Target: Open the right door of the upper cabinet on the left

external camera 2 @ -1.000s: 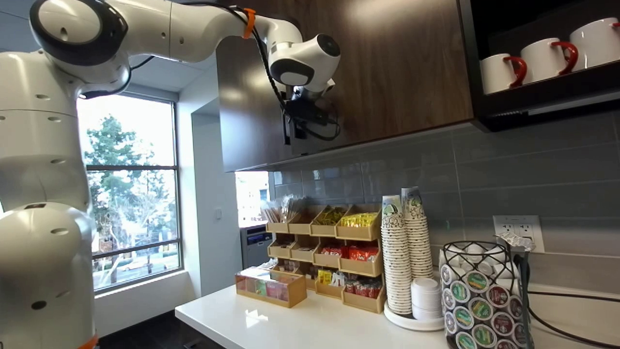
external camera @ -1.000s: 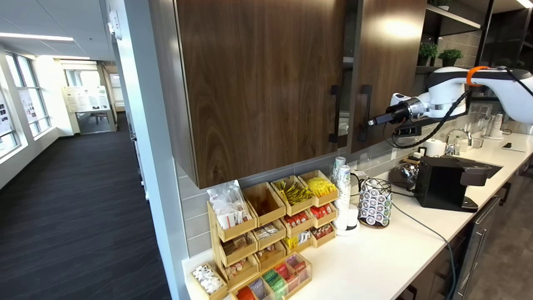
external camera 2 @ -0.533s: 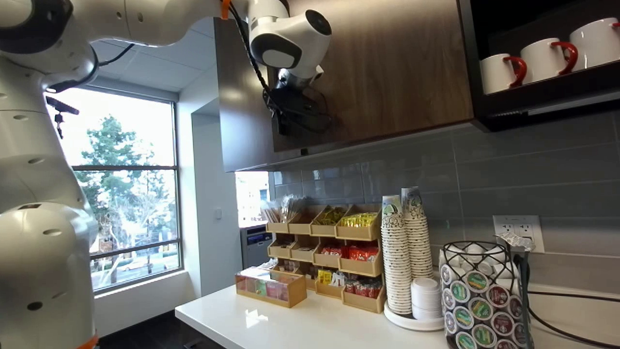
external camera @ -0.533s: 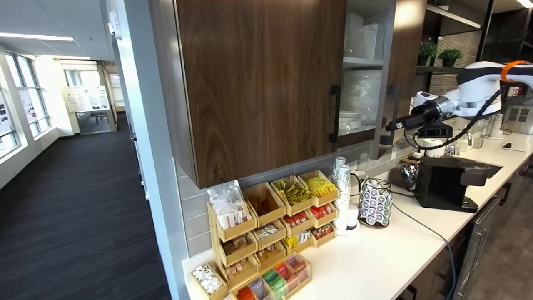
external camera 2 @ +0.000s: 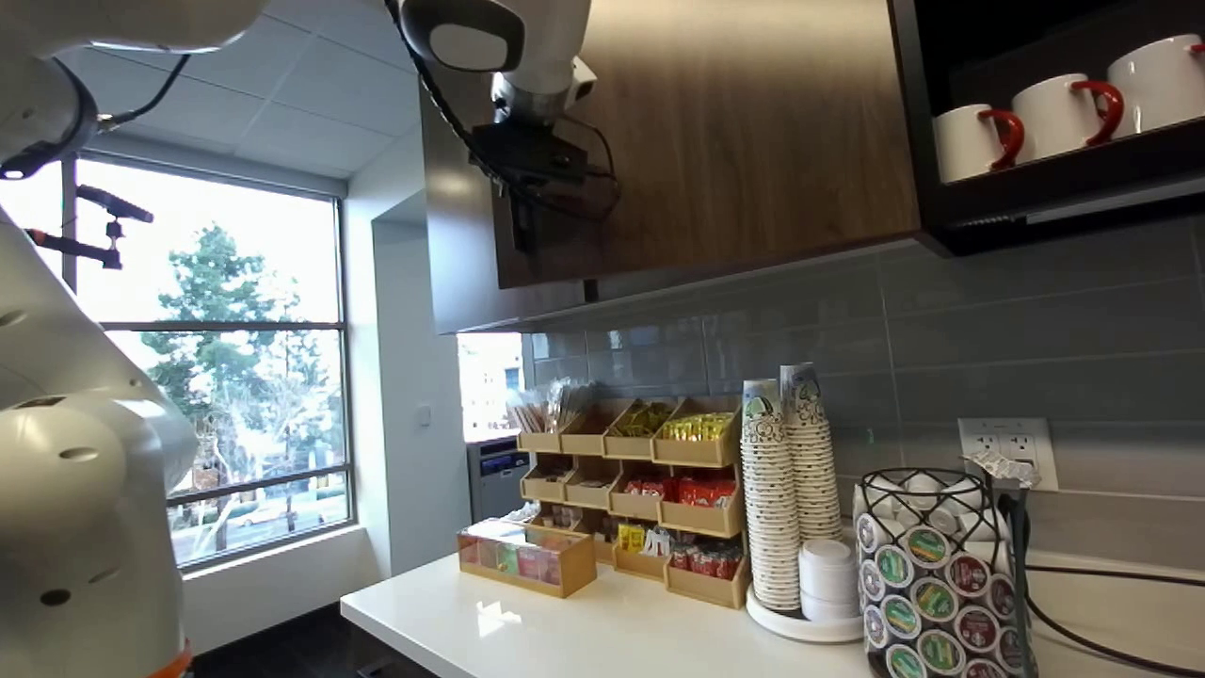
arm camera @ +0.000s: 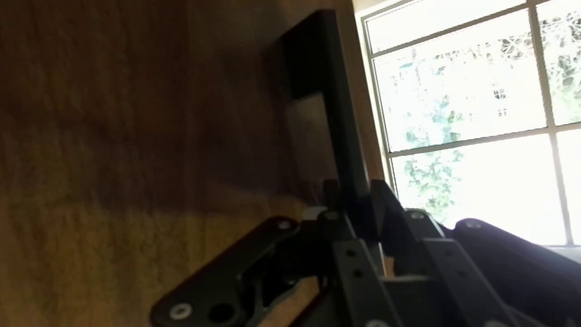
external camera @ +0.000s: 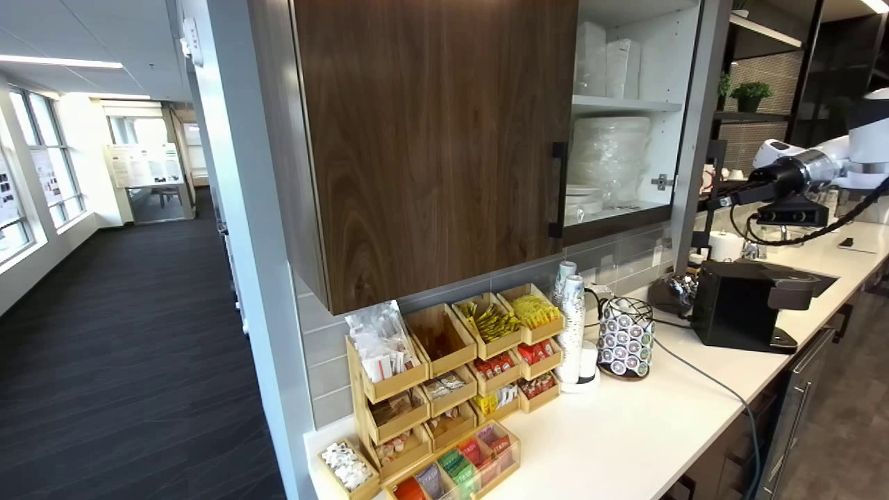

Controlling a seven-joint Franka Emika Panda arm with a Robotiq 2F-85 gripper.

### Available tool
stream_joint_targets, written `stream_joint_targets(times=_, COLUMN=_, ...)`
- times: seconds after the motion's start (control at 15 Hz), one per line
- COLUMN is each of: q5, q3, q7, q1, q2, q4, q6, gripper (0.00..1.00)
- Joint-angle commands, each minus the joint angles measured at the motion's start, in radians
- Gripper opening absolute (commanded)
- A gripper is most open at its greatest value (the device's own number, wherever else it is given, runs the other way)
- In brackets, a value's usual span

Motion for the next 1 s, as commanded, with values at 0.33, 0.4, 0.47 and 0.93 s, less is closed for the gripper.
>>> stream_joint_targets(times=0.33, q5=-0.059, q3=-0.021, q7=0.003, q1=-0.050, q2=-0.111, q4=-0.060, q6=0.010, gripper=0.05)
stream_joint_targets(times=0.4, q5=-0.063, q3=-0.021, q7=0.003, q1=-0.051, q2=-0.112, q4=-0.060, q6=0.013, gripper=0.05)
stream_joint_targets(times=0.47, q5=-0.067, q3=-0.022, q7=0.002, q1=-0.052, q2=-0.112, q4=-0.059, q6=0.015, gripper=0.05)
stream_joint_targets(times=0.93, q5=-0.114, q3=-0.041, q7=-0.004, q1=-0.077, q2=-0.132, q4=-0.052, q6=0.063, gripper=0.05)
